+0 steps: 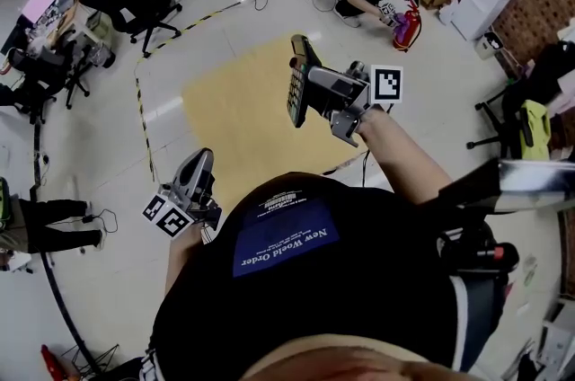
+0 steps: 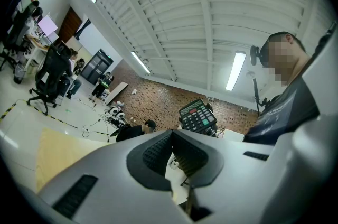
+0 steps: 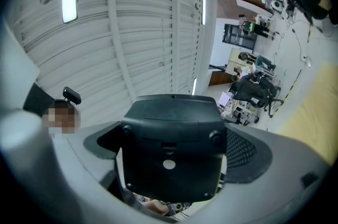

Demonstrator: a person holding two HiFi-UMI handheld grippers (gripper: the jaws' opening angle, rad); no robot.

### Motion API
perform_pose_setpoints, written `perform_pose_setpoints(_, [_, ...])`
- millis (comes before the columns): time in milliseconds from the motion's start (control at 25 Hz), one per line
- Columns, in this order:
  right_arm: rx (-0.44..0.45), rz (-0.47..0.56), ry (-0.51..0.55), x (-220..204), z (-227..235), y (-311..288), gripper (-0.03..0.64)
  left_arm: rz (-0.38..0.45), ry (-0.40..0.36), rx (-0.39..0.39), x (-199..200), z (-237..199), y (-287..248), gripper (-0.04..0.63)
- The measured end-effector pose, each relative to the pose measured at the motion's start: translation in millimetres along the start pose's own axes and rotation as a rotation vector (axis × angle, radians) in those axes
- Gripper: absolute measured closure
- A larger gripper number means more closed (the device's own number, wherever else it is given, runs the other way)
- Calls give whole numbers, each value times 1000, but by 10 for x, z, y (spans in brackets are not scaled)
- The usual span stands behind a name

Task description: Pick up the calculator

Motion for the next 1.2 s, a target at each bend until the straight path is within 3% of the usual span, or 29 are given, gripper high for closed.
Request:
perform_pose_setpoints(360, [-58, -2, 21, -7, 59, 34, 48, -2, -3, -9, 9, 5, -17, 589])
perform_pose_setpoints(1200, [-37, -33, 15, -49, 91, 32, 48, 3, -6, -3, -39, 16, -12, 589])
Point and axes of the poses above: the fingertips, and each gripper's own axes: y backward along the fingers, z to its right, x out of its top, the point moved 4 cm from there along y, backward along the fingers, and after that the axes turned 2 degrees about -y, right-handed, at the moved point
